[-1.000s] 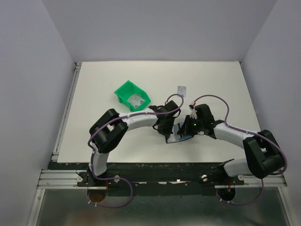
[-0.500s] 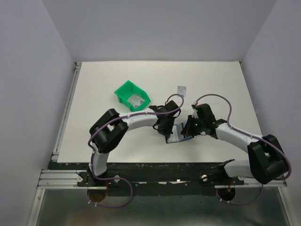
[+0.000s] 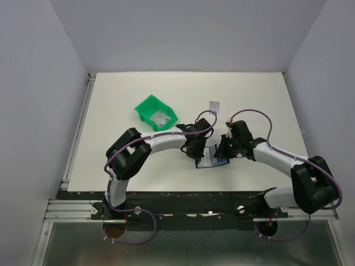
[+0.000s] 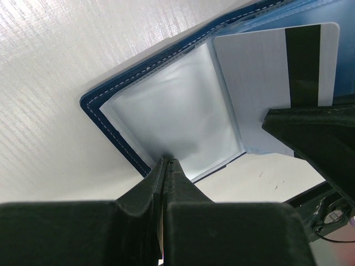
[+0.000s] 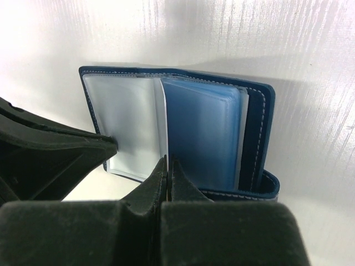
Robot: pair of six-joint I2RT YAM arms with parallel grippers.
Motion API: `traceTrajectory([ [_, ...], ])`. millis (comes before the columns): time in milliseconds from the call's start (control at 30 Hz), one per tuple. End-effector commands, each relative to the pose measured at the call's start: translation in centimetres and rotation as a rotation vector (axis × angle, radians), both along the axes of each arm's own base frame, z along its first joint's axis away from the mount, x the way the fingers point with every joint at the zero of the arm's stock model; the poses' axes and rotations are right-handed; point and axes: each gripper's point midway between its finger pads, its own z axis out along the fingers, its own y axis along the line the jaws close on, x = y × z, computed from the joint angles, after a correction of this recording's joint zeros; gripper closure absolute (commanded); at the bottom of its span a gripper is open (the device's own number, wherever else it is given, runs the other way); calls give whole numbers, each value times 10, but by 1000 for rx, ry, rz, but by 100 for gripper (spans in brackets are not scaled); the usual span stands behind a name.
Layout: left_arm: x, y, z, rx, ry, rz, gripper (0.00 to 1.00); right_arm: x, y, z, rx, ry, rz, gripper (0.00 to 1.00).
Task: Put the credit cards into the card holder
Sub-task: Insert the credit card into the card holder.
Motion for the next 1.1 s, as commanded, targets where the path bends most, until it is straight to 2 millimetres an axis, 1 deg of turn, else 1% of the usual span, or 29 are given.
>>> traceTrajectory([
  [0,-3,9,-16,61,23,-7,92,-1,-6,-8,-46,22,5,100],
  [100,-3,10,-16,61,23,-7,92,-3,-5,-10,-38,37,7,100],
  [300,-4,10,-16,63,26,-9,92,-7,6,-14,35,43,19,100],
  [667,-4,10,-17,63,26,-9,92,-10,16,-14,103,41,31,100],
  [1067,-4,9,-16,60,24,-9,92,-18,28,-13,195,58,47,100],
])
